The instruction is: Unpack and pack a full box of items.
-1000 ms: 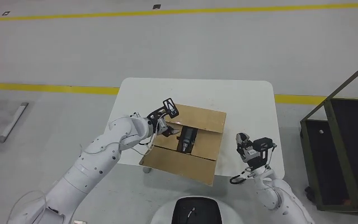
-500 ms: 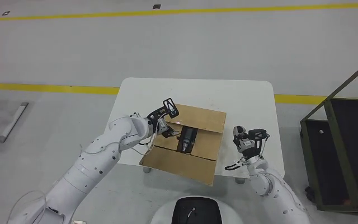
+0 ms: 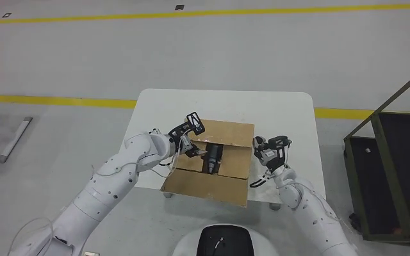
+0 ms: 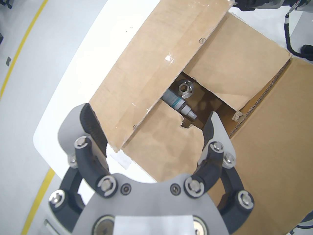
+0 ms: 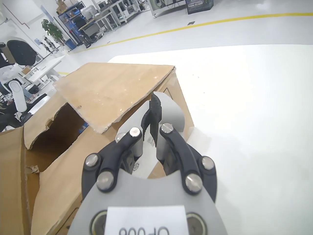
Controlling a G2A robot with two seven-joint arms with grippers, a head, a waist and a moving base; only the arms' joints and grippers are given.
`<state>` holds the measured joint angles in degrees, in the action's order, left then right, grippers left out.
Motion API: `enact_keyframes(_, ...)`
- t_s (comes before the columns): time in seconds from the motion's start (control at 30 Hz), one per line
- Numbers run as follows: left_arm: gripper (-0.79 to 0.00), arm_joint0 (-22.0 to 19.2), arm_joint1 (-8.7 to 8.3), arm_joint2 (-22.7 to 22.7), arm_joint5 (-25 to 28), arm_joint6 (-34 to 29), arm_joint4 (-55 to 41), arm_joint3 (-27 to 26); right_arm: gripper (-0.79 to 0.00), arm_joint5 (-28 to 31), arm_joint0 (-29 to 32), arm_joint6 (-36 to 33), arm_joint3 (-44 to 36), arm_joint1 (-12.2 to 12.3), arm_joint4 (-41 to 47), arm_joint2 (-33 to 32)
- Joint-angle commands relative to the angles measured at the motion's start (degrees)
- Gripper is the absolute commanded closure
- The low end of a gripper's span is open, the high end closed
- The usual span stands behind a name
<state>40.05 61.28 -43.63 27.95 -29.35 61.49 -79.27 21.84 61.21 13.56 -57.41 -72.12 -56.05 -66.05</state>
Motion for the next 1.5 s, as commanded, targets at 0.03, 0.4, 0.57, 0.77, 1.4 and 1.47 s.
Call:
enact_keyframes(0.03,-0.785,0.0,0.00,0.0,0.0,0.0,0.0,0.0,0.000,-0.3,-0.5,0.9,0.9,-0.3,0.3,0.2)
enact_keyframes(0.4,-0.785,0.0,0.00,0.0,0.0,0.0,0.0,0.0,0.000,-1.2,-0.4,-0.3,2.5,-0.7,0.1,0.5)
enact_keyframes(0.57,-0.785,0.0,0.00,0.0,0.0,0.0,0.0,0.0,0.000,-1.0,-1.4,-0.9,3.0,-1.4,-0.3,2.1)
enact_keyframes(0.77,-0.785,0.5,0.03,0.0,-1.2,0.4,1.8,-0.3,0.000,-1.3,-1.4,0.9,4.1,-1.5,-0.1,1.5)
enact_keyframes(1.4,-0.785,-6.1,5.98,9.5,-8.1,-0.2,19.2,9.2,0.000,-0.7,9.8,0.7,-8.5,1.2,0.1,-7.8)
enact_keyframes(1.47,-0.785,-6.6,6.59,9.9,-8.0,-0.1,19.5,10.6,0.000,-0.8,10.4,0.3,-9.1,1.3,0.0,-8.2)
